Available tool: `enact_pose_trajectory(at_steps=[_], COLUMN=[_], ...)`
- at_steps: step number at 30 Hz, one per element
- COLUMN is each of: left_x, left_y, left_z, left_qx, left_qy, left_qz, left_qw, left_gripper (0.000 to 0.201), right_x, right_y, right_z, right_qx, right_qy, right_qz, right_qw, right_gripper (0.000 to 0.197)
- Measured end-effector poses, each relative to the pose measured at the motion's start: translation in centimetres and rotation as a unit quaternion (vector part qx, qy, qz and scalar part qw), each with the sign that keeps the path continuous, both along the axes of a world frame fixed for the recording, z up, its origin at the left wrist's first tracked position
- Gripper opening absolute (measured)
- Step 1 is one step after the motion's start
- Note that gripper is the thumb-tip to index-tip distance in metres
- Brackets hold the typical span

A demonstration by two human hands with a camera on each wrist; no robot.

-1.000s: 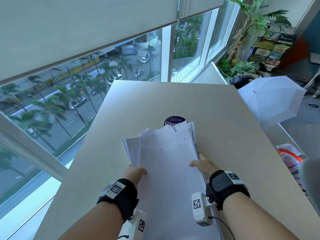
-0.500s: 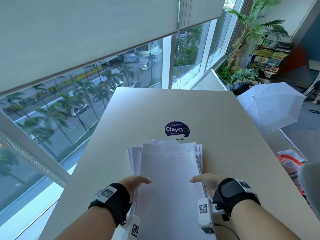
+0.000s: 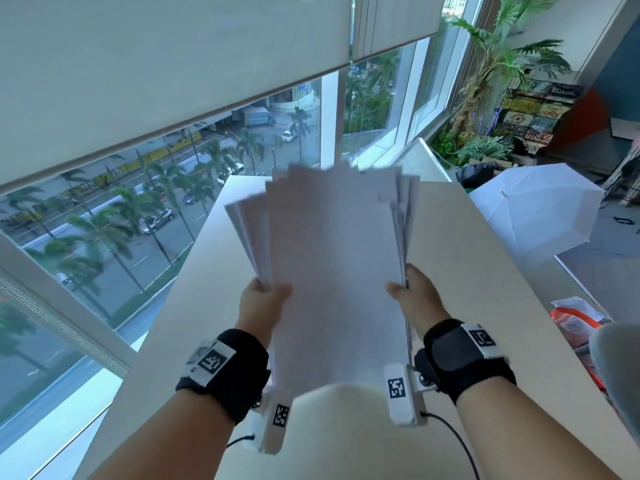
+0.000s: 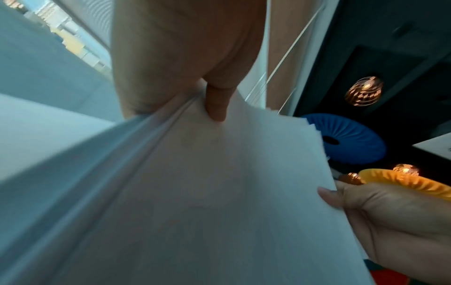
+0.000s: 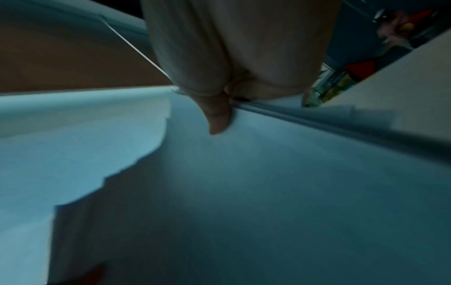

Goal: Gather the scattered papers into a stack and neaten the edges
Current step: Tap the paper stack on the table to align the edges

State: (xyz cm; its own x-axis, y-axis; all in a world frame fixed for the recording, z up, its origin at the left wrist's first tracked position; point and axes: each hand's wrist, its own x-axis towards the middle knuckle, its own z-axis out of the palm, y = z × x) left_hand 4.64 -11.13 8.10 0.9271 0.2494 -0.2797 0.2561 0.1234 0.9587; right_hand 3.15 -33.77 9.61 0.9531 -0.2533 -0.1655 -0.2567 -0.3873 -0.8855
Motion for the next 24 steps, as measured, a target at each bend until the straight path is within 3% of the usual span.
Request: enact_pose_trajectory(at_steps=[2,4,8,12,19,22,24], left_x=[0.2,0.1,-0.4,-0.3,1.0,1.3,1.5], left_y=[0.3,0.6,1.2,1.5,1.8,1.6,1.4], left_z=[2.0,2.9,1.8,0.9,1.4,1.5,1.7], left_qx=[-0.005,-0.01,0.011,0.033,-0.008,-0.005,-0.008], left_qy=[-0.054,-0.085,-0.095,-0.101,-0.108,-0.103,-0.117], left_qz=[-0.002,-0.016,-0.024,-0.016,-0.031,-0.031,-0.019], left_qw=[0.999,0.996,0.995,0.994,0.994,0.994,0.993], left_gripper=[0.024,0.029,0.053,0.056,0.038,0.016,0.015], right_x=[0.0,-0.3,-0.9,-0.7,0.2,0.6,0.7], right_y=[0.2,0.6,1.4,1.4,0.8,1.2,1.5], right_z=[1.6,2.4,1.5,0.8,0.7,0.5,0.9], right_qx=[0.073,0.12,0.156,0.179,0.21,0.177,0.165], right_qy=[-0.056,-0.083,-0.078,-0.095,-0.111,-0.109,-0.122], right_qz=[-0.012,-0.023,-0.05,-0.051,-0.015,-0.038,-0.055], right_qw=[0.996,0.989,0.983,0.978,0.971,0.977,0.977], right_gripper=[0.017,0.02,0.029,0.037,0.041,0.022,0.012])
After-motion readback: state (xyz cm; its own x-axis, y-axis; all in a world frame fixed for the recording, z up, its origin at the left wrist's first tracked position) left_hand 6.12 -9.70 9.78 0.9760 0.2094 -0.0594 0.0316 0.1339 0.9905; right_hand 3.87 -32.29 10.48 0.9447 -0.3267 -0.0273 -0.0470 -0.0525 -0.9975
